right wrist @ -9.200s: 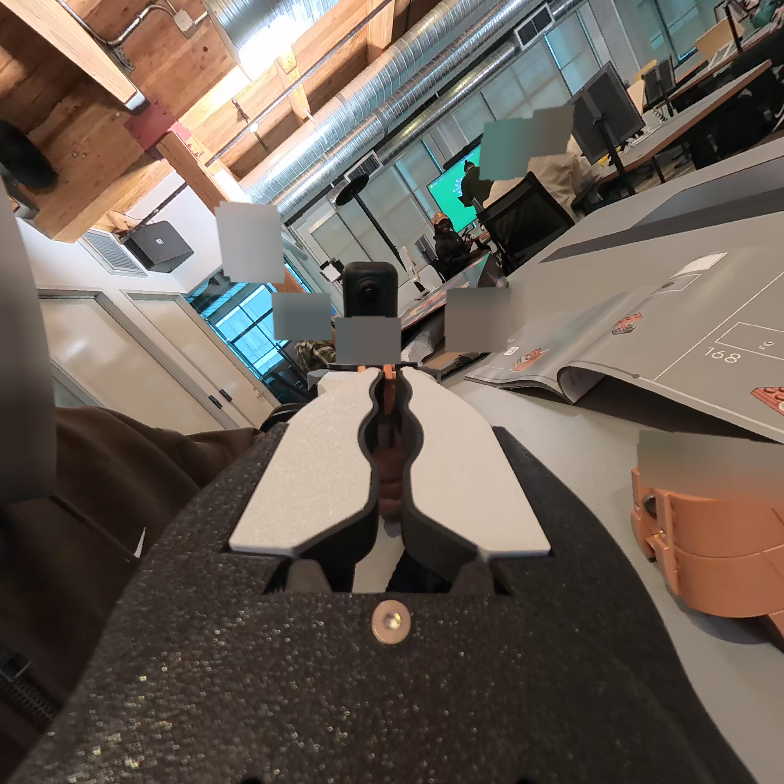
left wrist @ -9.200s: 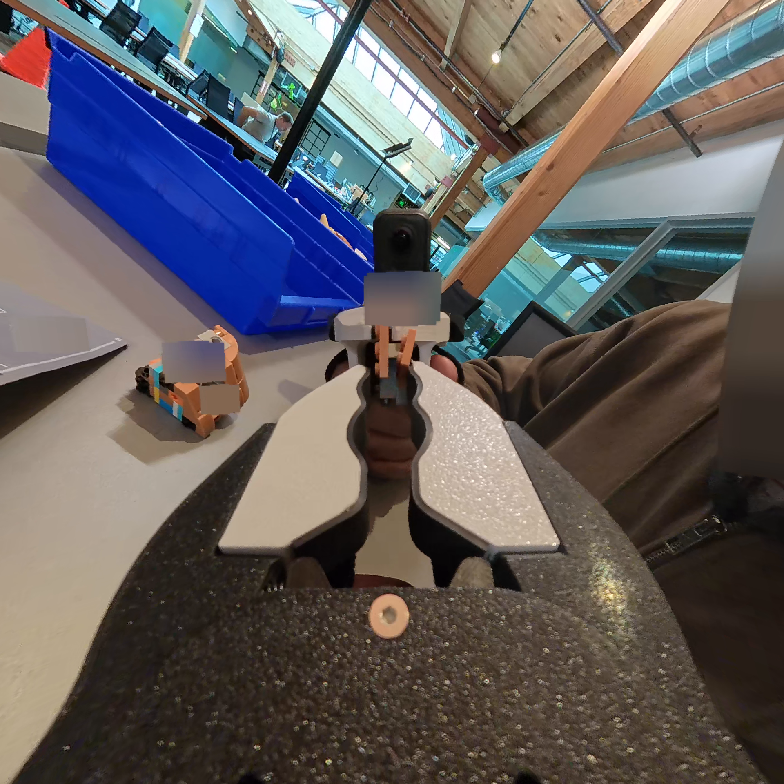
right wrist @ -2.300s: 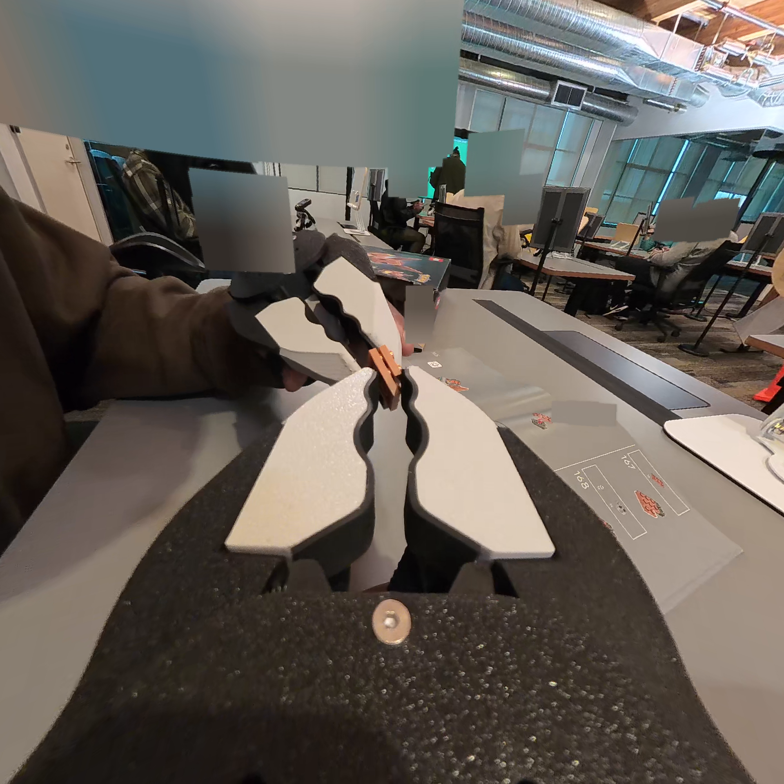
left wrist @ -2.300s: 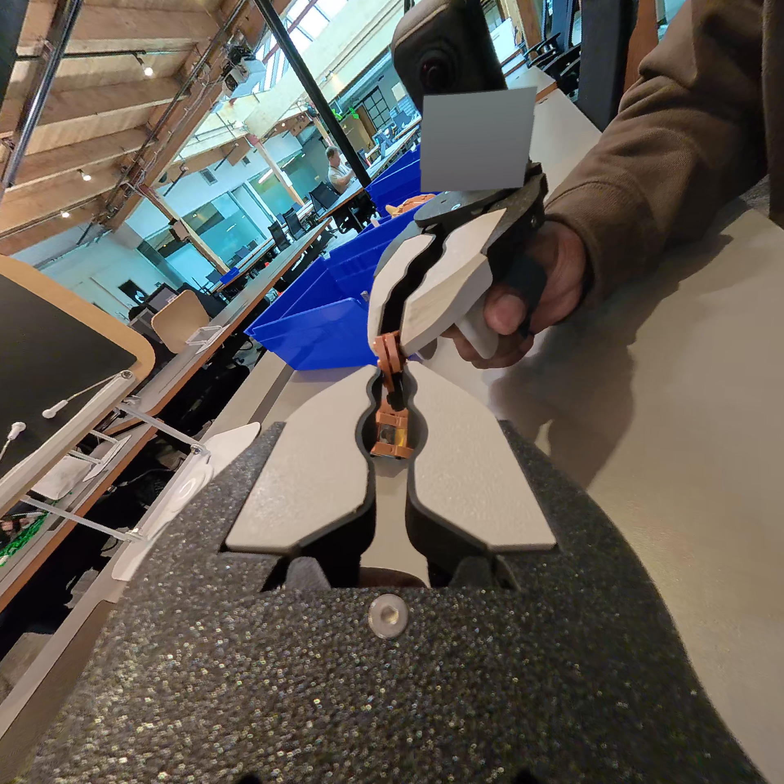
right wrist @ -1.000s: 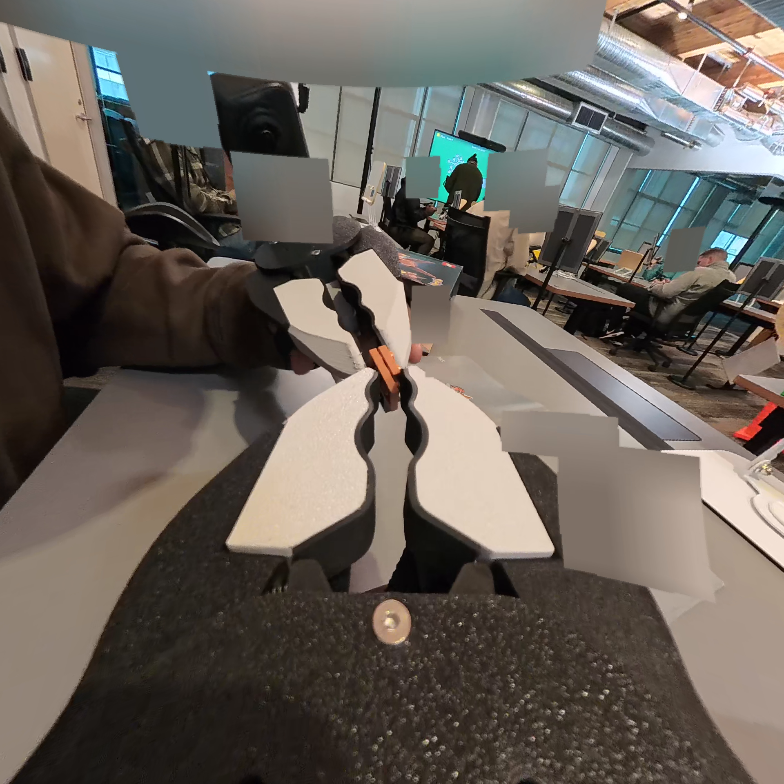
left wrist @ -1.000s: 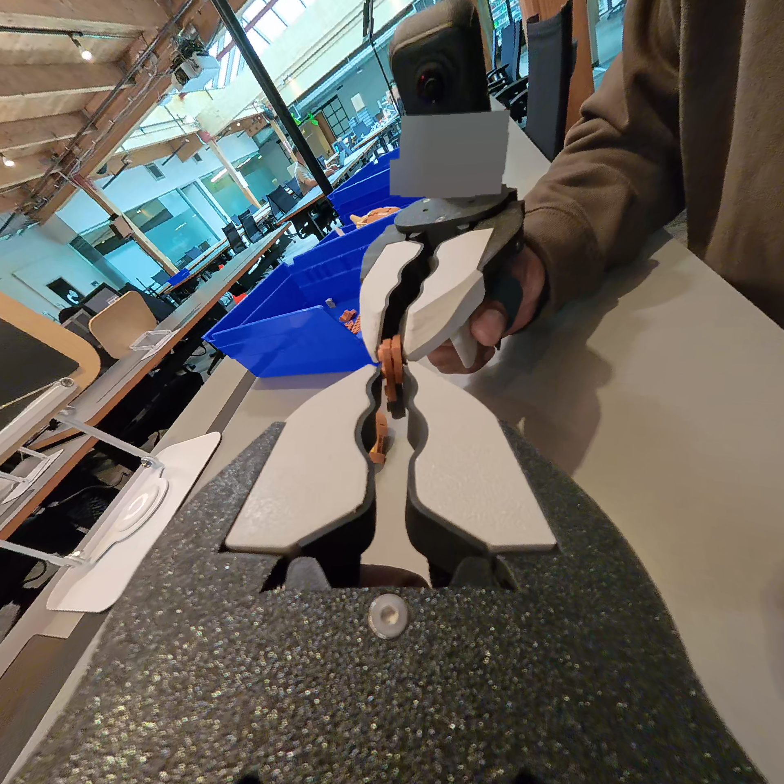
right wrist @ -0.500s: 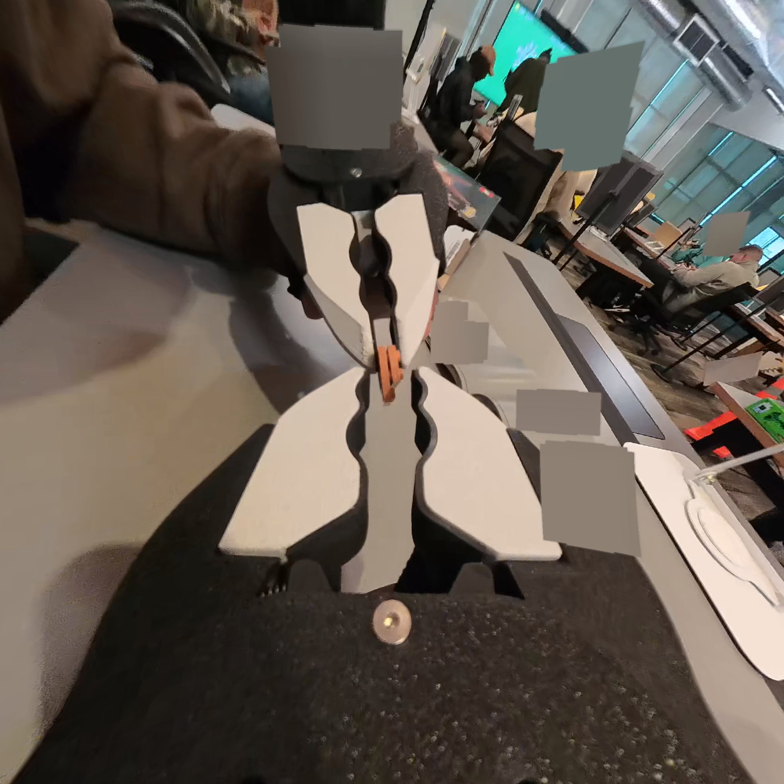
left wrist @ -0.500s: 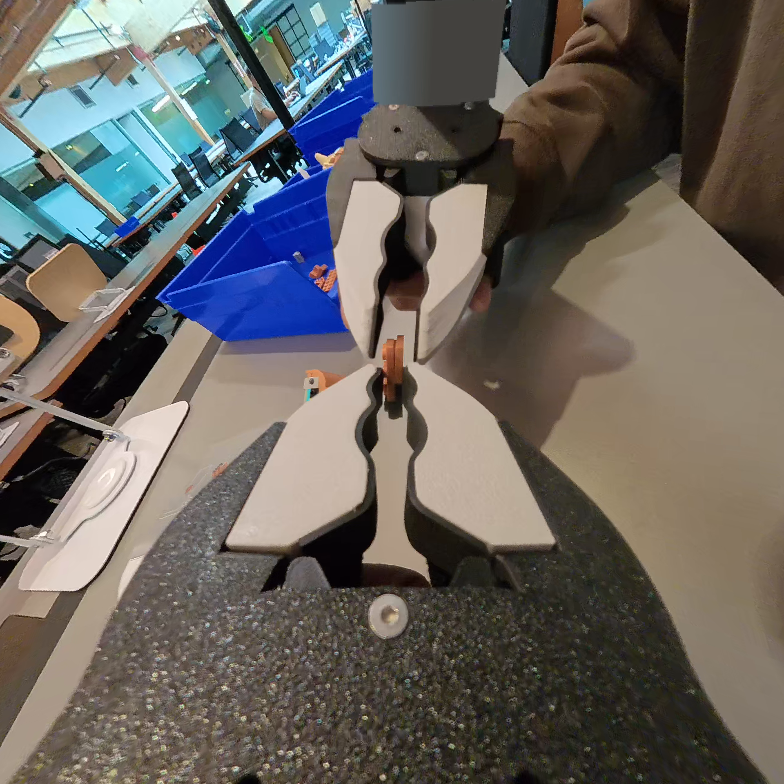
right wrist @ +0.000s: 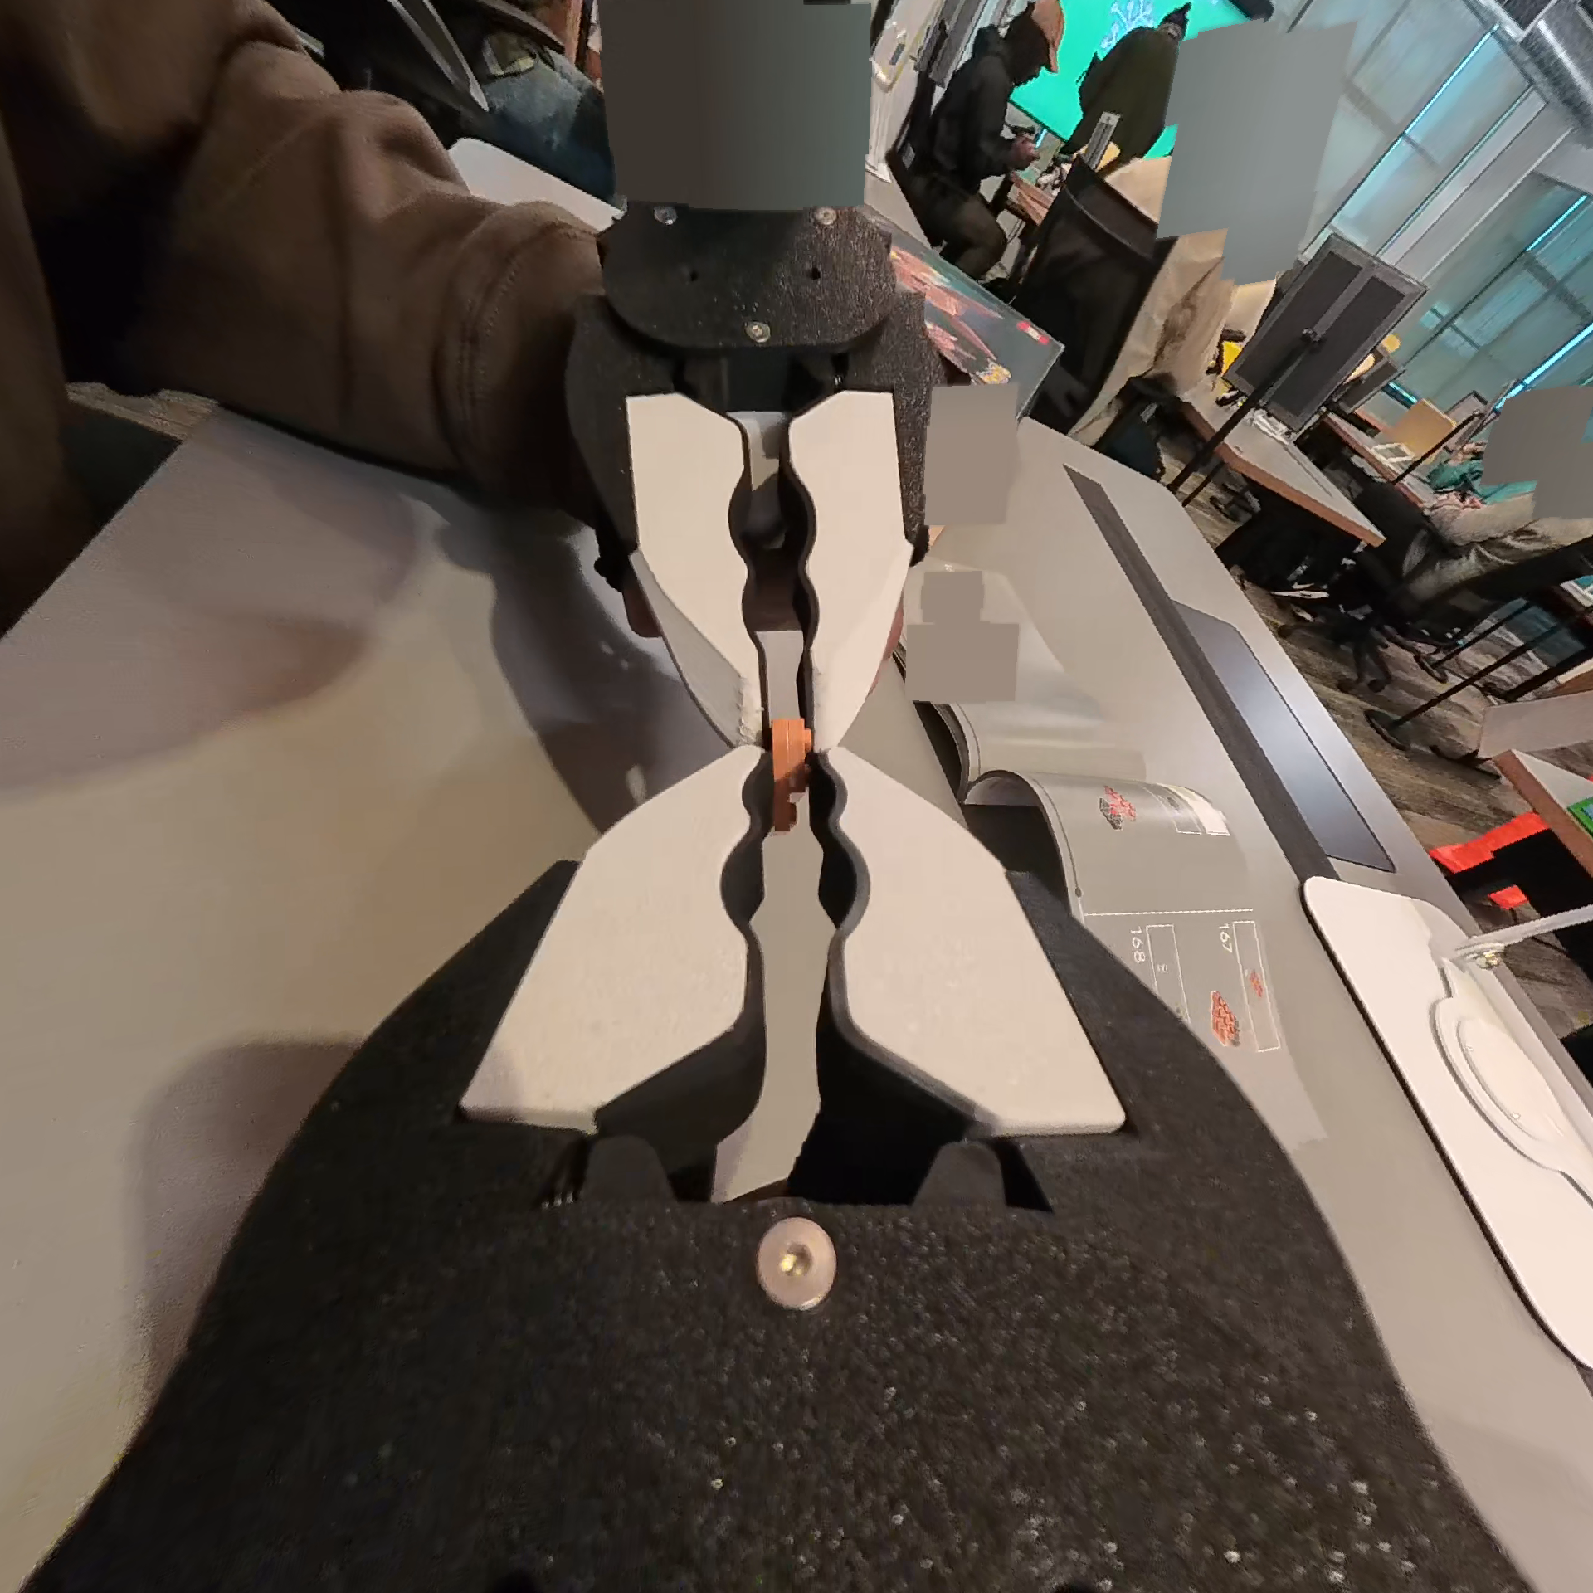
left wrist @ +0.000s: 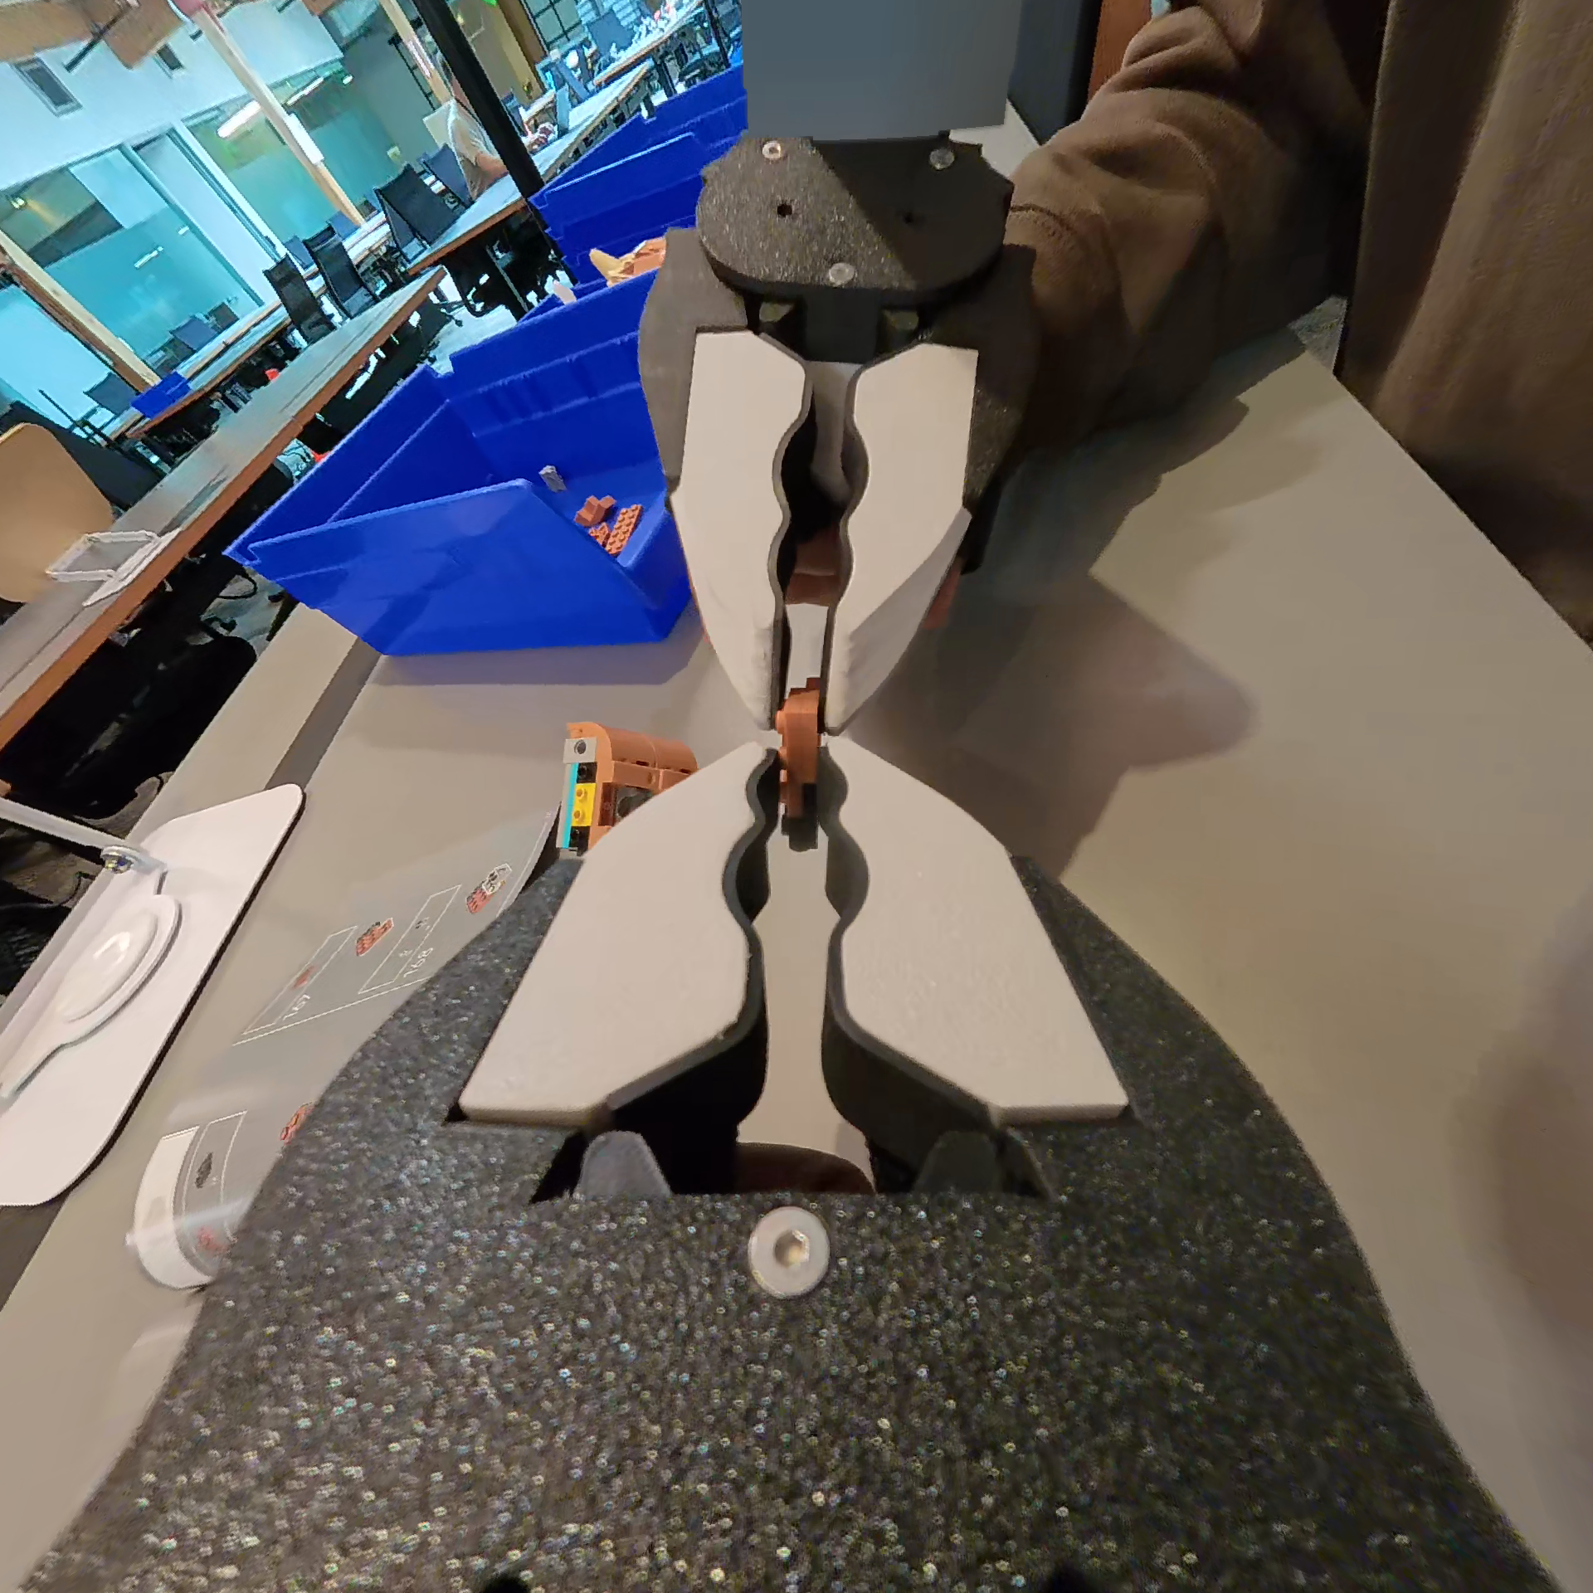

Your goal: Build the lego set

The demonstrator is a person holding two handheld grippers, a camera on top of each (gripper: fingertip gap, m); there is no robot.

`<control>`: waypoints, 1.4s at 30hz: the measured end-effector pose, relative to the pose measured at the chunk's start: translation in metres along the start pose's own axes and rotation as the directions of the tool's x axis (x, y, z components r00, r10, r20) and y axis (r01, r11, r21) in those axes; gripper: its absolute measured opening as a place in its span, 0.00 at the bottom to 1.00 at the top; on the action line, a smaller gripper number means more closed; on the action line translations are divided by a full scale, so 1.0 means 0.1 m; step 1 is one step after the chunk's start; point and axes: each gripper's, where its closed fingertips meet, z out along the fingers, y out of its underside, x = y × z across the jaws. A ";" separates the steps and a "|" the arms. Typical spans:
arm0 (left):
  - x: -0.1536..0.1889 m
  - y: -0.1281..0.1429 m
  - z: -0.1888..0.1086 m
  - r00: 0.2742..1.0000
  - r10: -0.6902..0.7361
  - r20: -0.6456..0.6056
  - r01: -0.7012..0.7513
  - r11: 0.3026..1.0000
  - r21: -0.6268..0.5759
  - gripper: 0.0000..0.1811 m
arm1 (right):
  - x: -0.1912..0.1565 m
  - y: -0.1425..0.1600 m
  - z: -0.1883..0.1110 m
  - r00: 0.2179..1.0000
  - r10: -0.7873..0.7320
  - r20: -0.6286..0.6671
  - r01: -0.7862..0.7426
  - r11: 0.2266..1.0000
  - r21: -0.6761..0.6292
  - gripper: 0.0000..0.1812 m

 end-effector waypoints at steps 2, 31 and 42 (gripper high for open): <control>0.01 0.01 0.00 1.000 0.002 -0.007 -0.002 1.000 -0.005 0.04 | -0.01 0.01 0.00 1.000 0.001 0.006 -0.001 1.000 -0.008 0.04; -0.16 -0.07 -0.06 0.996 -0.061 0.066 0.054 0.993 0.106 0.10 | 0.18 -0.18 -0.14 0.942 0.322 0.096 -0.335 0.890 0.309 0.05; -0.10 -0.08 -0.01 0.998 -0.028 0.058 0.024 0.997 0.076 0.05 | 0.09 -0.09 -0.04 0.956 0.282 0.086 -0.295 0.923 0.246 0.07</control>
